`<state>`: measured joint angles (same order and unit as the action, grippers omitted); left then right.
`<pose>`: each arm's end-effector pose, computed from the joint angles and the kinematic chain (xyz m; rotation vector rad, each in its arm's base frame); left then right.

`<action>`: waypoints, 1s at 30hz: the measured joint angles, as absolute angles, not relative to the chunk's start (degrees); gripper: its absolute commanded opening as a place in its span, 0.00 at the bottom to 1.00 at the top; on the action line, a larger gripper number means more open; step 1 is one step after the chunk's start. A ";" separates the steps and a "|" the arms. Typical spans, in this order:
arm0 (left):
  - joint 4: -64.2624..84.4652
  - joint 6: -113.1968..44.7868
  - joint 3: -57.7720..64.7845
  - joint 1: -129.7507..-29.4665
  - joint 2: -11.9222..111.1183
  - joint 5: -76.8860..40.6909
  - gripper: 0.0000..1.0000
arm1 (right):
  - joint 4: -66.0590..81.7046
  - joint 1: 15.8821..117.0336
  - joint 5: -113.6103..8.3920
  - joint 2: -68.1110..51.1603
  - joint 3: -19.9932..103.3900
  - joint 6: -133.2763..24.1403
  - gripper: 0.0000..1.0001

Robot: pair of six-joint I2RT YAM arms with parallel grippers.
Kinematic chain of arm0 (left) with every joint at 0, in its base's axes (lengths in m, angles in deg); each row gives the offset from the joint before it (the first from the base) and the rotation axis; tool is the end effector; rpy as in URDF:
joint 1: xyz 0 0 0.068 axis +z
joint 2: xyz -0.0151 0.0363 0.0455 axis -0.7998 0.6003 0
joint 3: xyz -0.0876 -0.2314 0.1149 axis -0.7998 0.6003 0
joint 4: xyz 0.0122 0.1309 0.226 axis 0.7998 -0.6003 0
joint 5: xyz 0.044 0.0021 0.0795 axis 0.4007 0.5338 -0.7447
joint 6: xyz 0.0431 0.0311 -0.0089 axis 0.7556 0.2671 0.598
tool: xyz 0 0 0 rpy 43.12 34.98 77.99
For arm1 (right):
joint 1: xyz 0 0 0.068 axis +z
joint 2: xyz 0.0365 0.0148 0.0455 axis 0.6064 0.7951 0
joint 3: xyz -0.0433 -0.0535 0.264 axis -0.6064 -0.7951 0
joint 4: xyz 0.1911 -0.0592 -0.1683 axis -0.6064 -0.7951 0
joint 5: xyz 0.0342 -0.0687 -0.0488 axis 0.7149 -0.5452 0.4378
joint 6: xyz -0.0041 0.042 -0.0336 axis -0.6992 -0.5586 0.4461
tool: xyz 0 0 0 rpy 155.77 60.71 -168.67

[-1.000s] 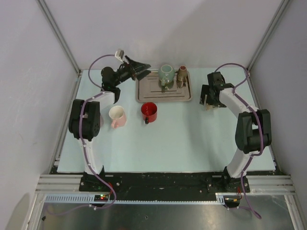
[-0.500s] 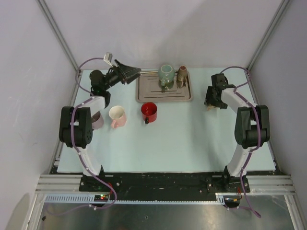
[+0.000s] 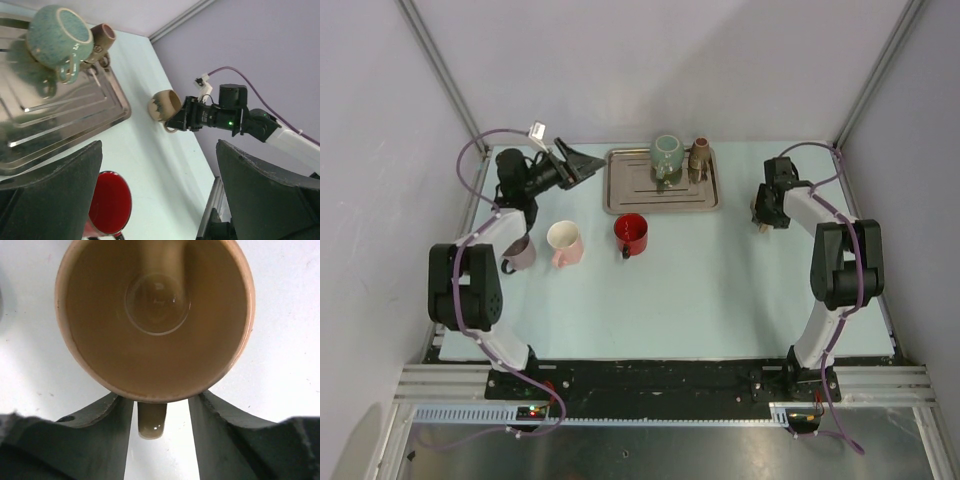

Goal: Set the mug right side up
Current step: Place the cup at the center of the board.

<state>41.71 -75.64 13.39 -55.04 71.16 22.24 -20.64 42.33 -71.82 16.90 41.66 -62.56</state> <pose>0.3839 -0.0397 0.2838 -0.0496 1.7721 -1.3840 0.3897 0.0270 0.1983 0.2914 2.5724 -0.1386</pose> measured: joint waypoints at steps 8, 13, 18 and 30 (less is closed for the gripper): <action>29.34 -64.14 15.25 -49.60 64.54 21.15 0.98 | -18.19 41.25 -70.95 16.90 39.01 -61.03 0.48; 20.12 -54.94 15.27 -48.79 60.52 18.61 0.98 | -17.95 40.45 -70.03 16.90 38.73 -60.75 0.46; 13.30 -47.47 16.28 -48.51 57.11 17.15 0.98 | -17.10 39.44 -68.13 16.66 38.16 -60.20 0.45; 6.02 -40.06 19.69 -46.54 52.63 16.89 0.98 | -13.49 38.28 -64.79 15.76 36.24 -57.60 0.35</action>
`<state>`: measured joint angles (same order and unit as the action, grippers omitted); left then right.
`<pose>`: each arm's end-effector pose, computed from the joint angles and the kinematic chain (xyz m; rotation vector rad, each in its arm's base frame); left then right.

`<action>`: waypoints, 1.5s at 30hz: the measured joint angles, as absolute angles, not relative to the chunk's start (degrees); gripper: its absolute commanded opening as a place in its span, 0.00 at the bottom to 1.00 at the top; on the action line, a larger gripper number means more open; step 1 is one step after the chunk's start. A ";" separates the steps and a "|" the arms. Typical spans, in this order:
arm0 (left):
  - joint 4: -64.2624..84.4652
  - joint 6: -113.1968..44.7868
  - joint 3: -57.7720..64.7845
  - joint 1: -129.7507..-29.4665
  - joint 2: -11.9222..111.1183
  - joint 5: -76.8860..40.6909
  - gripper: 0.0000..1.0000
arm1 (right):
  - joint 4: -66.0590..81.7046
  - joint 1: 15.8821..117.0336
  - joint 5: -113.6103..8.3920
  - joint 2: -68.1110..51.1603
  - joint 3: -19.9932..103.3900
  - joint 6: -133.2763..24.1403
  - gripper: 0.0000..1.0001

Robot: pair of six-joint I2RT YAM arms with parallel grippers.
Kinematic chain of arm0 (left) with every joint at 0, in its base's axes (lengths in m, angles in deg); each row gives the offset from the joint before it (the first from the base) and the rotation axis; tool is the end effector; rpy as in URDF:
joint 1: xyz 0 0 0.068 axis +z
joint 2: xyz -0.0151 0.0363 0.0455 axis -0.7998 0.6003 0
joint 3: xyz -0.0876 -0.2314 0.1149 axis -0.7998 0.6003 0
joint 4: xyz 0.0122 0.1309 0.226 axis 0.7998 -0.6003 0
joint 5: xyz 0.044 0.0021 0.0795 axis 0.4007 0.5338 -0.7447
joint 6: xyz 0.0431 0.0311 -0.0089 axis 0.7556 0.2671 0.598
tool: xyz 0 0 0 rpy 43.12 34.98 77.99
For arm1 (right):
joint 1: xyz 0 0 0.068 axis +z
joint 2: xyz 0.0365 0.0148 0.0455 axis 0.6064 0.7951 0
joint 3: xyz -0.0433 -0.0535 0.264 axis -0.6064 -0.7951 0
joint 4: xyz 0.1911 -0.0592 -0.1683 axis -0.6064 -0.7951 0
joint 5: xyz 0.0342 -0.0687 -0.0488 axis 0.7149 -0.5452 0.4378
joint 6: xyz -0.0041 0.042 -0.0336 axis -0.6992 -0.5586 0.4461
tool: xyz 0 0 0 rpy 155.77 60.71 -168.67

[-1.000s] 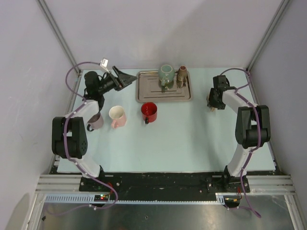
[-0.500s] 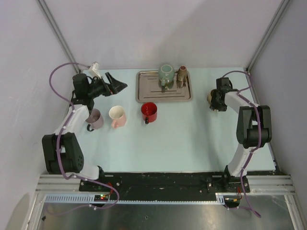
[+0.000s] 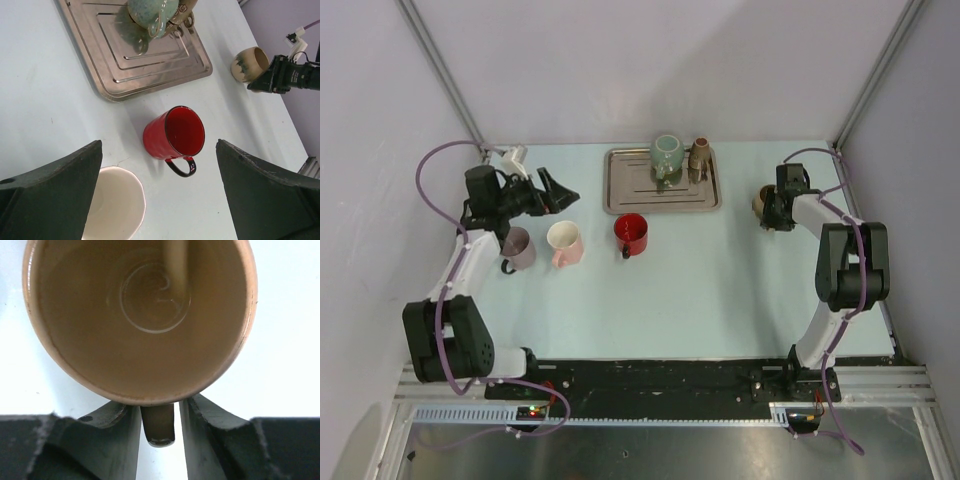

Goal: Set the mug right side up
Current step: Place the cup at the center of the board.

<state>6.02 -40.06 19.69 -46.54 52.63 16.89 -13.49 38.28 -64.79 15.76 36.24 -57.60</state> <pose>0.3081 0.0109 0.2927 0.0800 1.9734 -0.8719 0.3843 0.0036 0.1843 0.2287 2.5517 -0.0297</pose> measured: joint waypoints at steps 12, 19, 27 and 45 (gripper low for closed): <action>3.94 -36.91 21.57 -45.80 48.08 17.30 0.98 | -12.90 39.13 -66.01 14.93 36.13 -54.87 0.00; 2.39 -35.07 22.88 -43.22 45.33 17.56 0.98 | -15.50 41.06 -68.70 12.11 34.79 -52.64 0.00; 1.39 -34.15 25.00 -38.85 43.82 19.77 0.98 | -15.72 47.18 -69.64 3.78 31.89 -50.02 0.00; 0.97 -31.47 27.95 -35.37 40.58 23.42 0.98 | -12.93 67.46 -73.70 -1.88 28.70 -57.01 0.00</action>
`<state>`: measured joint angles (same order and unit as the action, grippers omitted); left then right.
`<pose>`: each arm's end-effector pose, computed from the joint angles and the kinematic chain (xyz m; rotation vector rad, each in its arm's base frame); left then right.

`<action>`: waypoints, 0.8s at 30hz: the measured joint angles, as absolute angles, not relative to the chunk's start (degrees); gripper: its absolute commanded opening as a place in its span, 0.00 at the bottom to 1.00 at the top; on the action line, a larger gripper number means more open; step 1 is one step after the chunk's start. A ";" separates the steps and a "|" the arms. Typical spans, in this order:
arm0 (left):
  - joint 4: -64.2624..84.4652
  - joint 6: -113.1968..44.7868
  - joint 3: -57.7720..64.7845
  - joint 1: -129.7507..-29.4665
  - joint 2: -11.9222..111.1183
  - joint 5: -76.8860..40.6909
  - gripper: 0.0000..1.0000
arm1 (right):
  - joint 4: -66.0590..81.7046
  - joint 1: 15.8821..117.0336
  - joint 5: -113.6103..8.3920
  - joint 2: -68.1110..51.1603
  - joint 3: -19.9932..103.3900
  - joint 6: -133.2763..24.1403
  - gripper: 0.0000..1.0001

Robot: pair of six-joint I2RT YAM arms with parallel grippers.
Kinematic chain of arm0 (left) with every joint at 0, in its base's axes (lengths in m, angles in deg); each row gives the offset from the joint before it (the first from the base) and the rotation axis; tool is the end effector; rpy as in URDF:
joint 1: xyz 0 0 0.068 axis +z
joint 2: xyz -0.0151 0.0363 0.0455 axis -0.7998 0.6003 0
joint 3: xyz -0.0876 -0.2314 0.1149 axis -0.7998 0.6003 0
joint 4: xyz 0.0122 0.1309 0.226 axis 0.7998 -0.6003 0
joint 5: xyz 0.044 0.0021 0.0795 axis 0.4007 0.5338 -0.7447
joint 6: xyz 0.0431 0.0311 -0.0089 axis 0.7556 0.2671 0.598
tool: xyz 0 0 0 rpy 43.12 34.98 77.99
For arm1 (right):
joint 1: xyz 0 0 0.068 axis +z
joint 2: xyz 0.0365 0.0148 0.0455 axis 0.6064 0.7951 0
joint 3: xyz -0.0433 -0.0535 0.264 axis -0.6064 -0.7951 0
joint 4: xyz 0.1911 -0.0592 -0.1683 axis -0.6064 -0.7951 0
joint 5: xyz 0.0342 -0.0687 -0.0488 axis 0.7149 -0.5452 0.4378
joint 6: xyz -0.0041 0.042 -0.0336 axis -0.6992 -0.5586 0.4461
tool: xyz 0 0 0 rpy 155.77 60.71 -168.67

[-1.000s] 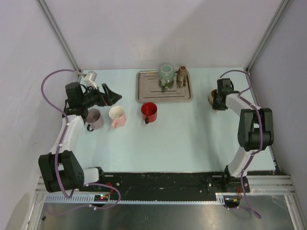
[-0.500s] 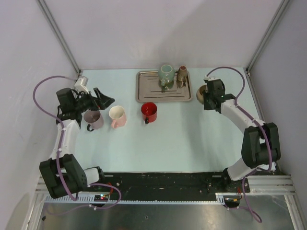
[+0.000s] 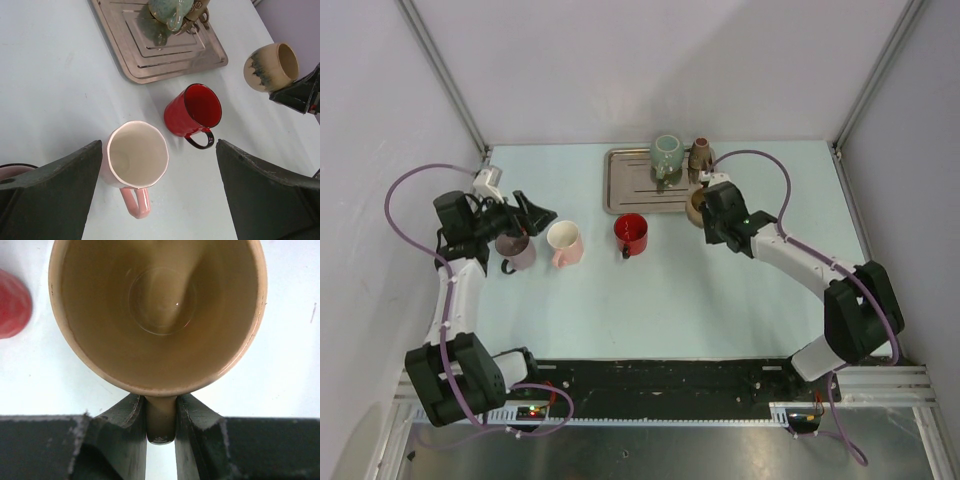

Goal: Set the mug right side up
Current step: Place the cup at the center of the board.

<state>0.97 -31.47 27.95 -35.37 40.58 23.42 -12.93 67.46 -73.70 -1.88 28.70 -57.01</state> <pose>0.2491 0.0511 0.2918 0.0998 1.9245 -0.7656 0.2910 0.1594 0.2493 -0.3166 2.3313 0.0560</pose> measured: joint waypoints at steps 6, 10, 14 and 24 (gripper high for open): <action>0.97 -31.03 28.10 -35.33 39.86 23.42 0.98 | -11.09 70.41 -75.95 -0.22 28.70 -59.74 0.00; 0.97 -30.85 28.10 -35.33 39.80 23.40 0.98 | -10.85 71.22 -76.50 1.84 28.70 -60.44 0.00; 0.97 -30.48 28.13 -35.33 39.73 23.38 0.98 | -11.02 71.39 -76.37 3.15 28.70 -61.27 0.00; 0.93 -30.07 29.15 -35.33 39.29 23.27 0.98 | -10.74 71.35 -74.84 6.28 28.30 -62.23 0.00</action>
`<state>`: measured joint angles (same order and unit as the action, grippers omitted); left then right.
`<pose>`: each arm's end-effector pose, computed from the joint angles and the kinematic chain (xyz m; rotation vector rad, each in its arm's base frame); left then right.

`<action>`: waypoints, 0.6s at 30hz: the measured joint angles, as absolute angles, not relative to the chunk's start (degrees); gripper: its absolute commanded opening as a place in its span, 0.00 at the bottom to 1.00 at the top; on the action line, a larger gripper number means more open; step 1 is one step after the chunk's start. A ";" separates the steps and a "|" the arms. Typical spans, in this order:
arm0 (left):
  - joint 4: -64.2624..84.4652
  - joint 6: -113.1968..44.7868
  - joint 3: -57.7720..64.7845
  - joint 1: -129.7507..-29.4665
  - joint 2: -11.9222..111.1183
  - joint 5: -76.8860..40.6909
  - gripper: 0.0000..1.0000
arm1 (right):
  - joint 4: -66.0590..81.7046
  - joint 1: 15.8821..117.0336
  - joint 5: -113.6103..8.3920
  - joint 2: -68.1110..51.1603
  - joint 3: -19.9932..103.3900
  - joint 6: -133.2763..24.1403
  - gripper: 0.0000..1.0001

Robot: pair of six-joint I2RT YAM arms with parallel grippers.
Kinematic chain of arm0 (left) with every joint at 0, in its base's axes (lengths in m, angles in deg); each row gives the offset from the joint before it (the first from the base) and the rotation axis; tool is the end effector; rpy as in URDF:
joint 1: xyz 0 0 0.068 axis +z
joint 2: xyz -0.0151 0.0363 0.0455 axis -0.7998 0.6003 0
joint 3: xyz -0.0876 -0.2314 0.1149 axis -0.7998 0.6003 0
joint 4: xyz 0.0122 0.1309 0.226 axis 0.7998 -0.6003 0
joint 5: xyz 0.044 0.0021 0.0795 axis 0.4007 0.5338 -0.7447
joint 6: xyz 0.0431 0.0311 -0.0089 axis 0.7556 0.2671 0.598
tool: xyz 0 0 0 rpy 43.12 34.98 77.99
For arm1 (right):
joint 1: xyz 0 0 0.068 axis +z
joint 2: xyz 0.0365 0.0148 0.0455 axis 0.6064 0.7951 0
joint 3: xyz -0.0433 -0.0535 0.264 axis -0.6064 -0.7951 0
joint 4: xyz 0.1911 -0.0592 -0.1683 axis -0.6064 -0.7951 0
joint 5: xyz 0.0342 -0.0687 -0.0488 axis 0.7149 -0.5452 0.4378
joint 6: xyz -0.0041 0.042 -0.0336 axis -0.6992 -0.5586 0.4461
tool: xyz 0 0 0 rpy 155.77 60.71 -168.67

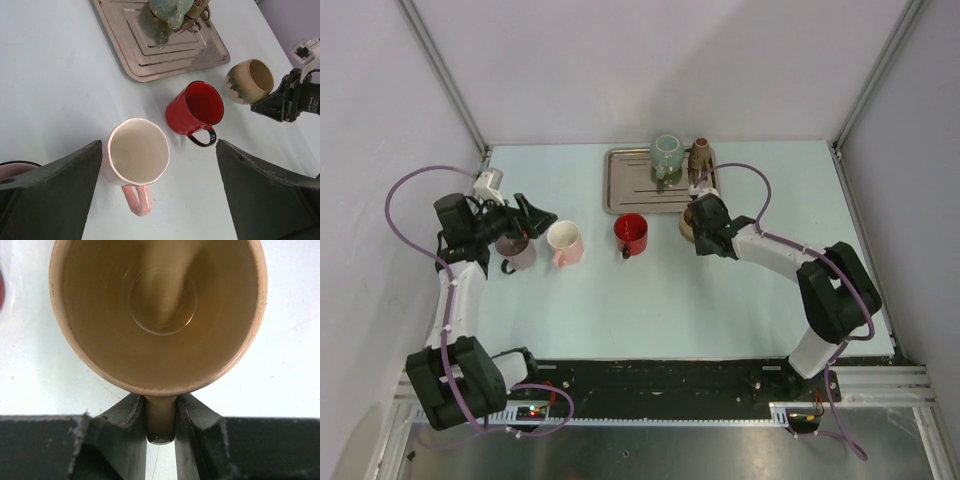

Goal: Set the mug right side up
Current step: Place the cup at the center of the board.

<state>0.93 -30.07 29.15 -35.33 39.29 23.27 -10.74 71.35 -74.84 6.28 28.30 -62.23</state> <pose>0.2440 0.0497 0.2898 0.1212 1.9198 -0.7459 0.2950 0.1883 0.2042 -0.3115 2.4311 0.0531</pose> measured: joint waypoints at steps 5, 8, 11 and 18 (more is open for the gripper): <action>0.95 -30.05 29.17 -35.31 38.81 23.18 0.98 | -10.15 71.35 -74.38 6.56 26.05 -62.39 0.00; 0.95 -30.02 29.17 -35.28 38.62 23.14 0.98 | -10.06 71.35 -74.36 6.56 25.20 -62.56 0.00; 0.97 -30.02 29.17 -35.28 38.53 23.11 0.98 | -9.89 71.37 -74.36 6.56 24.87 -62.69 0.00; 0.97 -30.02 29.20 -35.28 38.53 23.11 0.98 | -8.07 71.39 -74.36 6.56 24.04 -63.02 0.00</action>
<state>0.97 -30.02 29.20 -35.28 38.53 23.11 -8.07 71.39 -74.36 6.56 24.04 -63.02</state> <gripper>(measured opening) 0.985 0.258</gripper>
